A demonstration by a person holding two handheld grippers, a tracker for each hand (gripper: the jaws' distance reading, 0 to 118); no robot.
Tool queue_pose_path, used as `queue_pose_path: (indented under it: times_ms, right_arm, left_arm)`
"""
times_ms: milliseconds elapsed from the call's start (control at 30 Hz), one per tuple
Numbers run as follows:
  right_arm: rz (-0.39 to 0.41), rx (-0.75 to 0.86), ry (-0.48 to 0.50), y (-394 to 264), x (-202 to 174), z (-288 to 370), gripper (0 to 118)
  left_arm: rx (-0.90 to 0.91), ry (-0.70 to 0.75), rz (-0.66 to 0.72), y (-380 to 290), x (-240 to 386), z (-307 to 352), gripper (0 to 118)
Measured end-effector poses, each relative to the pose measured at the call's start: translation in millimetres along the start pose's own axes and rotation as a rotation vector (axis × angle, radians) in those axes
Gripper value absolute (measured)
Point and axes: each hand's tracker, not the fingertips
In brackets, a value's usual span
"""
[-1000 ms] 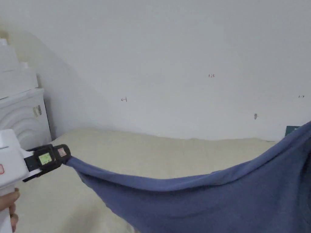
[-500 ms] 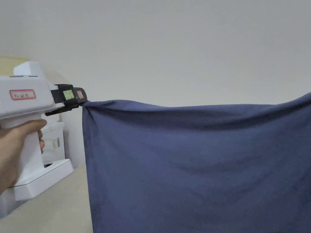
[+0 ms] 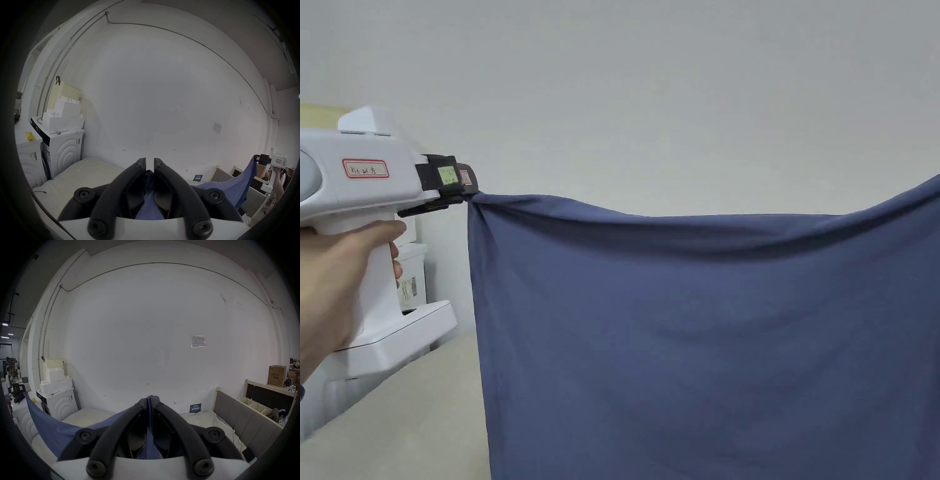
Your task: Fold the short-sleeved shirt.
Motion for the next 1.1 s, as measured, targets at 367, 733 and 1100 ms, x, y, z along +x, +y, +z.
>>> queue_pose_path:
  times_ms: [367,733,1100]
  right_arm:
    - [0.041,-0.042,-0.013,2,-37,-62,2]
    - [0.112,-0.077,-0.065,11,-30,-184,2]
    - [0.12,-0.106,-0.059,-14,-32,-265,2]
  left_arm:
    - [-0.035,0.005,-0.005,-8,4,-81,8]
    - [-0.07,0.059,-0.107,9,4,-207,8]
    - [-0.148,0.116,-0.16,-19,1,-302,8]
